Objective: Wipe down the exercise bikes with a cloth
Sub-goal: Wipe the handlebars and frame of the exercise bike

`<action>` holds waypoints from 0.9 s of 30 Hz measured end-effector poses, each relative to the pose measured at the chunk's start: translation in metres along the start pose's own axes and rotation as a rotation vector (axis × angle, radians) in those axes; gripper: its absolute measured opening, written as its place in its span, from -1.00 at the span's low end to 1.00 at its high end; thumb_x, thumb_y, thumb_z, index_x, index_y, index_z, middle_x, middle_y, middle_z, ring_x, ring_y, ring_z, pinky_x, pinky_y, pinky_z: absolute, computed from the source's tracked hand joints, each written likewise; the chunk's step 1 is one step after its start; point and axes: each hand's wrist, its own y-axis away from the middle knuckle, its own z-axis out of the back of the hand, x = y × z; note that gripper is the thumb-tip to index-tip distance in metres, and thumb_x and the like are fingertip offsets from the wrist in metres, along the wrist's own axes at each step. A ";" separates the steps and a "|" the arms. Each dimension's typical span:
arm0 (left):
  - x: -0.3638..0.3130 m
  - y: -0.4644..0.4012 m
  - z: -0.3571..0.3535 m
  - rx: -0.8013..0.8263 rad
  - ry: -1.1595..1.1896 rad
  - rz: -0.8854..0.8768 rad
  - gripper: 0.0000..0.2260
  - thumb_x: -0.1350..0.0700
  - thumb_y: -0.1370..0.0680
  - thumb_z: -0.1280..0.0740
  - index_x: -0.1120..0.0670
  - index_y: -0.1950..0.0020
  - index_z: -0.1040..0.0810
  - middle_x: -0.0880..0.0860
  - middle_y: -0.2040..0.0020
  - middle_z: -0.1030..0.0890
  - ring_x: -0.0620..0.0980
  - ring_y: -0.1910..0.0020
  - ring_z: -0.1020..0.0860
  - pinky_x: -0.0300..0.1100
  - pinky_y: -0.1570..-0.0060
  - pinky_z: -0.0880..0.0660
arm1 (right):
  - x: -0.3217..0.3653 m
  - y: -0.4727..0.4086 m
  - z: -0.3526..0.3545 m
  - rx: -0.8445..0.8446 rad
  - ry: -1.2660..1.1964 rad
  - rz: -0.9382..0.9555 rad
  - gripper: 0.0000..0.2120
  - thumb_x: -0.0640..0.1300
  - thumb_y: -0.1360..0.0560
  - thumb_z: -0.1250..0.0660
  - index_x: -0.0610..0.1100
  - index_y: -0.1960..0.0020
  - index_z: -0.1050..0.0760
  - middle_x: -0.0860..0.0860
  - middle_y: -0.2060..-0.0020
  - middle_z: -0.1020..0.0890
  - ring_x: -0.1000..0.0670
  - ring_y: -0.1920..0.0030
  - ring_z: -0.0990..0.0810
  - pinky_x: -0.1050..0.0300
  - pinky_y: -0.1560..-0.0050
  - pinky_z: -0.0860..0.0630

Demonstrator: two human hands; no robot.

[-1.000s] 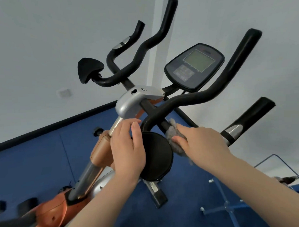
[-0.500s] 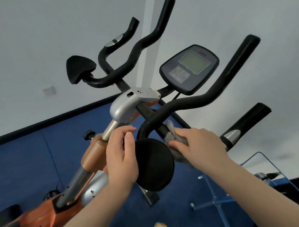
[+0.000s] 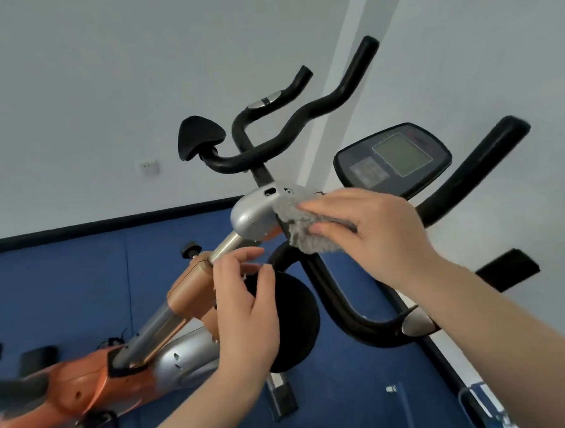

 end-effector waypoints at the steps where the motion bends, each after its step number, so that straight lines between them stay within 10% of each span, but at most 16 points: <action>1: -0.001 0.001 0.001 -0.043 -0.004 -0.005 -0.85 0.11 -0.53 -0.27 -0.17 0.02 -0.43 -0.19 0.07 -0.48 -0.20 0.01 -0.48 -0.16 -0.02 -0.42 | 0.002 -0.009 -0.009 0.133 0.040 0.078 -0.73 0.00 -0.51 -0.33 0.08 -0.19 -0.59 0.18 0.00 -0.64 0.12 0.01 -0.58 0.16 0.09 -0.52; 6: -0.004 0.007 0.001 -0.150 -0.071 -0.097 -0.79 0.15 -0.45 -0.27 -0.18 0.14 -0.36 -0.21 0.12 -0.40 -0.19 0.05 -0.43 -0.22 0.07 -0.35 | -0.001 -0.023 -0.048 0.519 0.093 0.380 -0.73 -0.09 -0.56 -0.25 0.06 -0.22 -0.57 0.07 -0.05 -0.58 0.00 -0.01 -0.40 0.09 0.00 -0.39; 16: 0.000 0.001 -0.003 -0.035 -0.149 -0.064 -0.87 0.14 -0.50 -0.30 -0.10 0.10 -0.42 -0.19 0.10 -0.43 -0.26 0.00 -0.42 -0.56 0.13 -0.28 | -0.017 -0.050 -0.027 0.504 0.201 0.375 -0.77 -0.01 -0.54 -0.25 0.09 -0.15 -0.58 0.13 -0.03 -0.57 0.06 -0.08 -0.44 0.08 0.12 -0.43; 27: -0.001 -0.016 0.000 0.012 -0.232 -0.191 -0.91 0.01 -0.46 -0.23 -0.18 0.09 -0.39 -0.24 0.04 -0.39 -0.13 -0.02 -0.46 -0.05 0.00 -0.46 | -0.049 -0.039 -0.001 0.455 0.345 0.189 -0.76 0.06 -0.54 -0.19 0.19 -0.14 -0.55 0.12 -0.01 -0.63 0.03 0.05 -0.47 0.10 0.20 -0.44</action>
